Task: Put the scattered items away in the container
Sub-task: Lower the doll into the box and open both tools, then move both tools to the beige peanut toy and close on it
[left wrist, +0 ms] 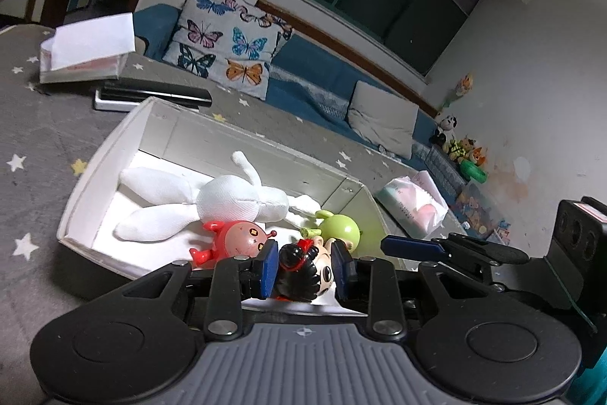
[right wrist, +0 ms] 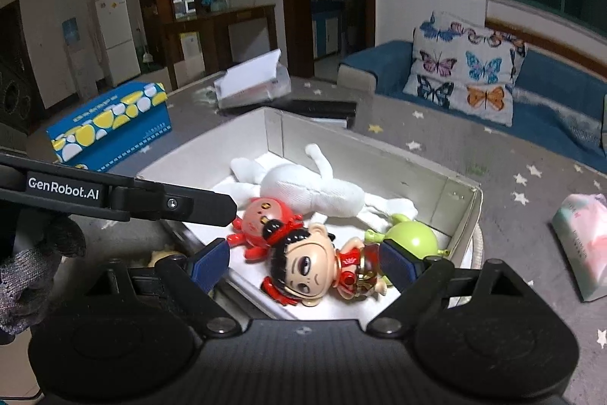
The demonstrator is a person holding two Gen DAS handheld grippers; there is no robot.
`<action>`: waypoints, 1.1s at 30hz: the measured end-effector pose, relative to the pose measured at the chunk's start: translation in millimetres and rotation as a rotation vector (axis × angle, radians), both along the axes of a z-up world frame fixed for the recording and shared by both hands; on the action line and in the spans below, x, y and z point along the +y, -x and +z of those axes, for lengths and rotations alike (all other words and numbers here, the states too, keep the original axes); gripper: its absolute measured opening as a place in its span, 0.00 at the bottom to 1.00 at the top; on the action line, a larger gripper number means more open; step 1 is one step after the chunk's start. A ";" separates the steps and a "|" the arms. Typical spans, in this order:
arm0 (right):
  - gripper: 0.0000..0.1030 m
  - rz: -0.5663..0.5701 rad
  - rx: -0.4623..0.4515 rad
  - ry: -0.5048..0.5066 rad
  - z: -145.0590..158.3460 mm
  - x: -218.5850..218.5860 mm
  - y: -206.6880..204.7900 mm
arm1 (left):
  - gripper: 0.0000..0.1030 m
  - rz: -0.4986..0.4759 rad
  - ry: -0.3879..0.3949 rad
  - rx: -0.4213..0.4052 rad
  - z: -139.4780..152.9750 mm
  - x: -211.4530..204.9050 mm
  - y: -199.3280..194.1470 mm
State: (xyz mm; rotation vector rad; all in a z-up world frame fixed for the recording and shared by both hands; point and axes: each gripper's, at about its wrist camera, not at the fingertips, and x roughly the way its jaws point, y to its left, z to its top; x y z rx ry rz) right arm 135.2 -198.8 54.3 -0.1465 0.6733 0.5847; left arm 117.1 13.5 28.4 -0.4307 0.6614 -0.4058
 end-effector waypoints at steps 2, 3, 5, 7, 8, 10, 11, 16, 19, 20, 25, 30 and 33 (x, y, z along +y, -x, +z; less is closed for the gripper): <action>0.85 -0.004 -0.027 -0.005 4.1 -0.1 9.6 | 0.31 0.006 0.004 -0.009 2.0 2.7 7.8; 0.85 -0.004 -0.039 -0.010 5.9 -0.3 14.7 | 0.31 0.010 0.005 -0.013 2.5 4.1 12.0; 0.85 -0.005 -0.060 -0.018 8.9 -0.8 24.3 | 0.31 0.021 0.001 -0.019 3.4 6.4 20.2; 0.85 0.001 -0.082 -0.024 11.6 -0.9 35.3 | 0.31 0.030 0.002 -0.024 3.4 9.3 28.0; 0.85 0.004 -0.090 -0.024 12.2 -0.4 40.0 | 0.31 0.035 0.002 -0.026 3.3 11.1 31.9; 0.85 0.016 -0.106 -0.021 12.4 1.8 50.5 | 0.31 0.048 -0.005 -0.029 2.8 14.3 38.7; 0.85 0.023 -0.109 -0.020 12.0 3.3 55.0 | 0.31 0.056 -0.010 -0.030 2.5 16.0 41.8; 0.84 0.055 -0.114 -0.019 5.8 10.4 75.7 | 0.32 0.087 -0.010 -0.021 -1.4 26.7 55.5; 0.83 0.084 -0.113 -0.014 -0.5 16.7 85.7 | 0.32 0.104 -0.010 -0.008 -6.0 32.9 61.7; 0.82 0.094 -0.108 -0.015 -2.7 19.0 87.7 | 0.32 0.113 -0.004 -0.002 -8.2 35.5 63.1; 0.80 0.127 -0.065 -0.020 -16.2 31.7 88.2 | 0.32 0.167 0.039 0.045 -22.7 51.5 64.2; 0.76 0.135 -0.019 -0.019 -32.7 44.4 81.1 | 0.32 0.179 0.084 0.074 -32.7 60.4 61.4; 0.75 0.135 0.005 -0.017 -42.0 51.3 74.5 | 0.33 0.177 0.112 0.086 -37.9 64.2 61.5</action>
